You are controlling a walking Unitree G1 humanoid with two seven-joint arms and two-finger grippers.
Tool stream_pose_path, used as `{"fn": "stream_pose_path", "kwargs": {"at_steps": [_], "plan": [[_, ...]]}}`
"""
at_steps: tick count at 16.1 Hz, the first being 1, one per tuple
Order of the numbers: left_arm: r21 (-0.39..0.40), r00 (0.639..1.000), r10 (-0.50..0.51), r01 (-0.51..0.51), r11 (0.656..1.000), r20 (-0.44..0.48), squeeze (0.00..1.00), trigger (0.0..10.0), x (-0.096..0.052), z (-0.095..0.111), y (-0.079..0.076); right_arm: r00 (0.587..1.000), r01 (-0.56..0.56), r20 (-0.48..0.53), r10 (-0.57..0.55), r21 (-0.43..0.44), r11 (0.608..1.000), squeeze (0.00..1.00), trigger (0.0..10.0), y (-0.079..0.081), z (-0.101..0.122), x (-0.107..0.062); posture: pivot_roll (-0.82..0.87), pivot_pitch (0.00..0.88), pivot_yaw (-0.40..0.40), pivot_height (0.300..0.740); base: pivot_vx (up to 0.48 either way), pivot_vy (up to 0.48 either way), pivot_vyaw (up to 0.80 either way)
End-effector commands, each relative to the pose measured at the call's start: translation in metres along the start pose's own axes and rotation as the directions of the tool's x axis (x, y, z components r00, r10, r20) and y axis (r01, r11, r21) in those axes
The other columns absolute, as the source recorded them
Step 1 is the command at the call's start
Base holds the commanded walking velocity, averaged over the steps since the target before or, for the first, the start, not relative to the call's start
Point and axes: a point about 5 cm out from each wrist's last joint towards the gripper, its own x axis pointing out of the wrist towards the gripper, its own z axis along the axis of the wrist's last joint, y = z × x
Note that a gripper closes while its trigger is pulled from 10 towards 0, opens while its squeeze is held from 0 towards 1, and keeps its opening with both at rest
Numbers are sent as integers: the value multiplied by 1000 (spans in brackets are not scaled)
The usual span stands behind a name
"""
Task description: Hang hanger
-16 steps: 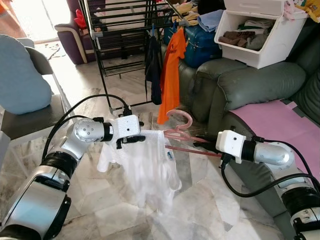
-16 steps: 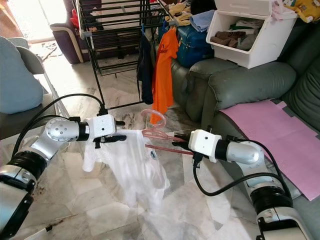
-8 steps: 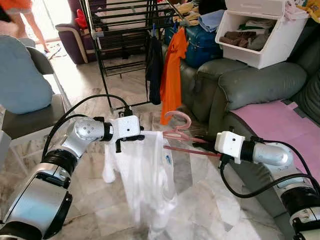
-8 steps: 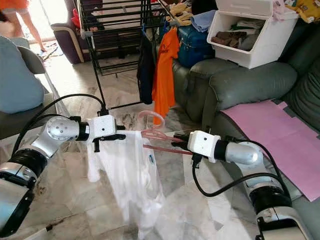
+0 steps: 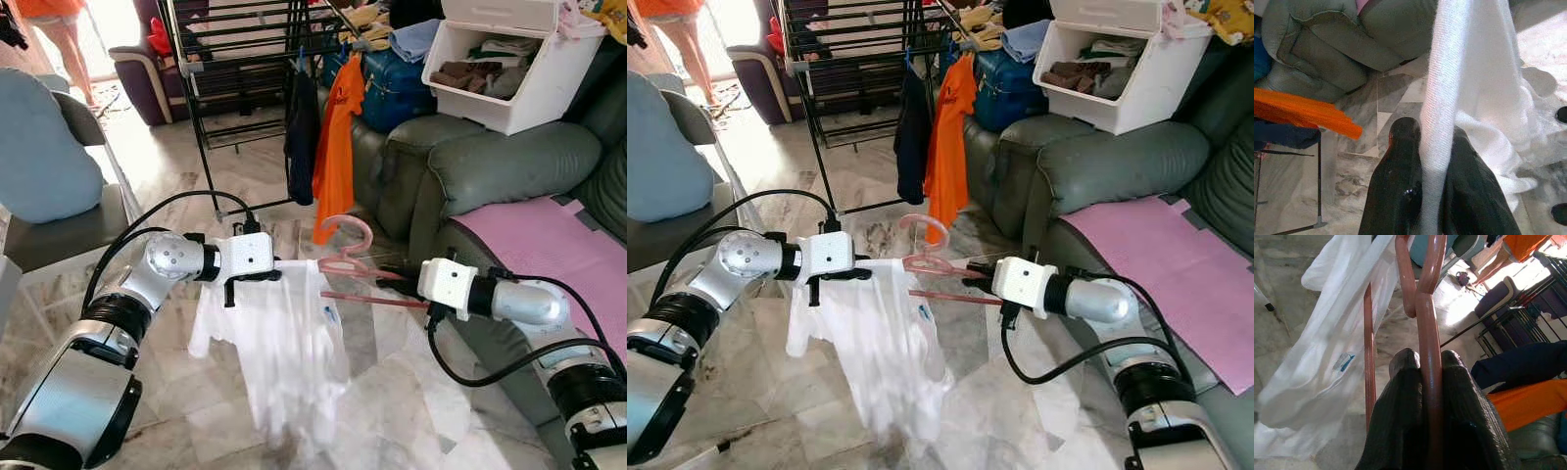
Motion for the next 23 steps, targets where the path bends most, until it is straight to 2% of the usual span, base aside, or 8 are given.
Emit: {"fn": "stream_pose_path", "kwargs": {"at_steps": [1,5,7,13,16,18,21,23], "plan": [[-2,1000,10,-10,1000,-4,0,0,-3,0,4,999,18,47,-17,-26,999,1000,10000,-10,11,7,-98,0,22,740,0,0,0],[-35,1000,26,-26,999,2,0,0,-7,-4,3,1000,-18,-9,17,-68,998,1000,10000,-18,9,6,-96,0,29,740,0,0,0],[-178,998,45,-34,983,54,0,0,-7,-12,-4,996,2,-86,-9,-75,997,1000,10000,-28,2,-1,-93,0,23,740,0,0,0],[-293,993,119,-109,950,17,0,0,-12,-29,-13,983,21,-177,-42,-114,993,1000,10000,-63,6,-14,-94,0,15,740,0,0,0],[-309,995,100,-102,946,-21,0,0,-12,-35,-18,983,109,-139,-122,-95,989,1000,10000,-79,14,-20,-99,0,17,740,0,0,0],[-288,996,83,-87,954,-26,0,0,-10,-35,-21,989,78,-127,-81,-29,997,1000,10000,-75,11,-20,-99,0,17,740,0,0,0],[-270,980,194,-199,942,-44,0,0,-9,-31,-11,971,-185,-127,204,150,971,1000,10000,-42,-3,-20,-102,0,22,740,0,0,0],[-296,955,286,-295,909,-74,0,0,-11,-33,-3,992,-37,-115,48,94,995,1000,10000,-53,0,-17,-101,0,22,740,0,0,0]]}}
